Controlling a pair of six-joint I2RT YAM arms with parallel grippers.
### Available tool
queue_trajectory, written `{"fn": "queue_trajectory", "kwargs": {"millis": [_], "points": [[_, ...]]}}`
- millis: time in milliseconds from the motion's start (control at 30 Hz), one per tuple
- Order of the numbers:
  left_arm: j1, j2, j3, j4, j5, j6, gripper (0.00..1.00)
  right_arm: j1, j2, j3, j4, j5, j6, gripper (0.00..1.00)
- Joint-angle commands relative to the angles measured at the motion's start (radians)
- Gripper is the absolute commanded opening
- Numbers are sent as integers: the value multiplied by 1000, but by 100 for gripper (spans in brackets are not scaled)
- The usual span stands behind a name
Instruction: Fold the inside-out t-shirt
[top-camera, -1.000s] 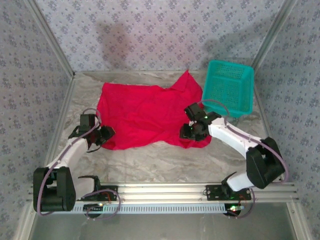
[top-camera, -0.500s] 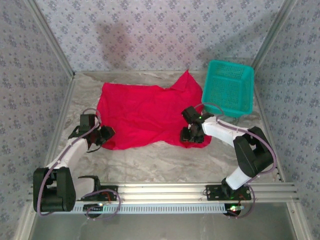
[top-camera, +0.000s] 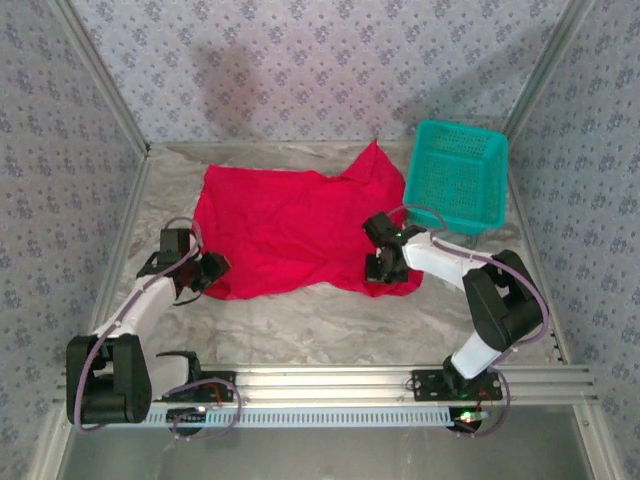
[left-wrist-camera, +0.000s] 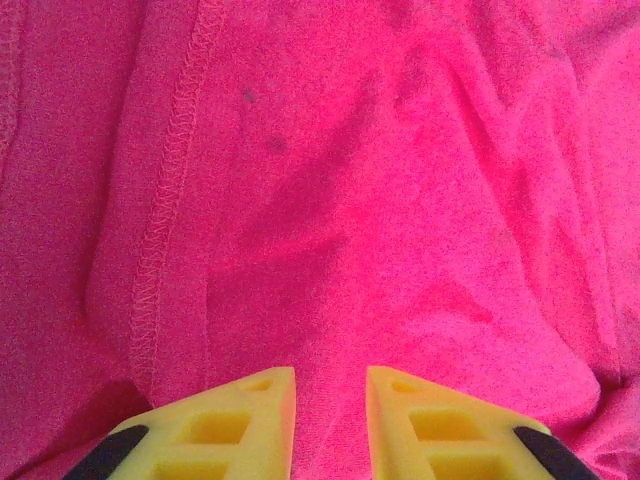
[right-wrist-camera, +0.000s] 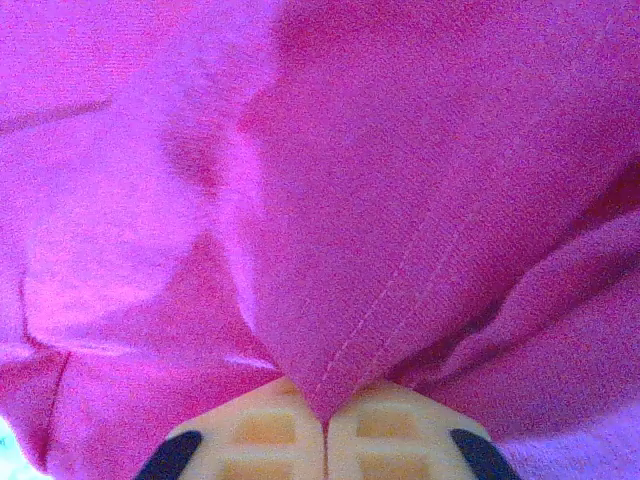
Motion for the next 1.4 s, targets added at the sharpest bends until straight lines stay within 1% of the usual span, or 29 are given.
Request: {"fn": "queue_trajectory", "kwargs": {"millis": [0, 100, 267, 367, 433, 467, 500, 567, 633, 700, 733, 800, 867, 933, 967, 1033, 1133, 1200, 1367], "points": [[5, -20, 10, -22, 11, -5, 24, 27, -56, 76, -149, 66, 0, 1], [4, -17, 9, -19, 11, -4, 24, 56, -94, 149, -273, 109, -2, 0], [5, -8, 4, -11, 10, -3, 24, 123, -97, 332, -493, 170, -29, 0], [4, -5, 1, -9, 7, 0, 24, 169, -89, 419, -568, 158, -36, 0], [4, -6, 1, -9, 9, 0, 24, 205, -78, 465, -581, 107, -46, 2], [5, -6, 2, -11, 10, -1, 24, 217, -70, 482, -578, 70, -54, 6], [5, -6, 1, -11, 10, -1, 24, 234, -63, 496, -567, 36, -59, 14], [5, -10, 1, -14, 11, -1, 24, 256, -51, 504, -523, -59, -76, 24], [5, -16, 2, -19, 8, 1, 24, 266, -57, 492, -457, -172, -106, 38], [5, -21, 2, -24, 6, 4, 23, 262, -74, 468, -423, -231, -96, 47], [5, -25, 0, -26, 5, 7, 24, 251, -84, 456, -408, -225, -93, 52], [5, -30, -2, -29, 6, 10, 23, 209, -96, 430, -389, -193, -87, 55], [5, -39, -4, -31, 5, 12, 23, 149, -91, 409, -391, -106, -75, 56], [5, -55, -5, -36, -5, 18, 24, 95, -72, 387, -391, 26, -63, 56], [5, -65, -5, -40, -12, 20, 23, 79, -58, 376, -383, 67, -63, 56], [5, -92, -5, -52, -30, 27, 24, 50, -14, 358, -364, 107, -61, 55], [5, -133, -9, -53, -44, 48, 27, 43, 45, 335, -359, 154, -58, 50], [7, -147, -17, -44, -41, 68, 28, 52, 66, 316, -355, 183, -62, 47], [10, -146, -15, -63, -78, 74, 27, 80, 88, 270, -354, 218, -77, 44]]}}
